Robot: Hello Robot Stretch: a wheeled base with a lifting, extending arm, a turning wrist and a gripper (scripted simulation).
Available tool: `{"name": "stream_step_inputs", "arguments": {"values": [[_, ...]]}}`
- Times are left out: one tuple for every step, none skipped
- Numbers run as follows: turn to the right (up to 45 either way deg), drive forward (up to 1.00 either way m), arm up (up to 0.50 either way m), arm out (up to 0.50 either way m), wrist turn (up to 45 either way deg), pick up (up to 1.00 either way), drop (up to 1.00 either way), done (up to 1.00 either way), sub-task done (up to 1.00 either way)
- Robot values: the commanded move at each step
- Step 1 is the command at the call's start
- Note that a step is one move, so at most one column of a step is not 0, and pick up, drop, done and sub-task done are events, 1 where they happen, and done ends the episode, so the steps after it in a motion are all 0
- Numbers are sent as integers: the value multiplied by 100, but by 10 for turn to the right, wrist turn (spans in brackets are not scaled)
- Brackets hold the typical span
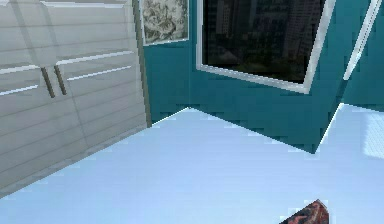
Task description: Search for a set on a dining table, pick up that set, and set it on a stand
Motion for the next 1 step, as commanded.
{"name": "stream_step_inputs", "arguments": {"values": [[0, 0, 10, 0, 0, 0, 0, 0, 0]]}}
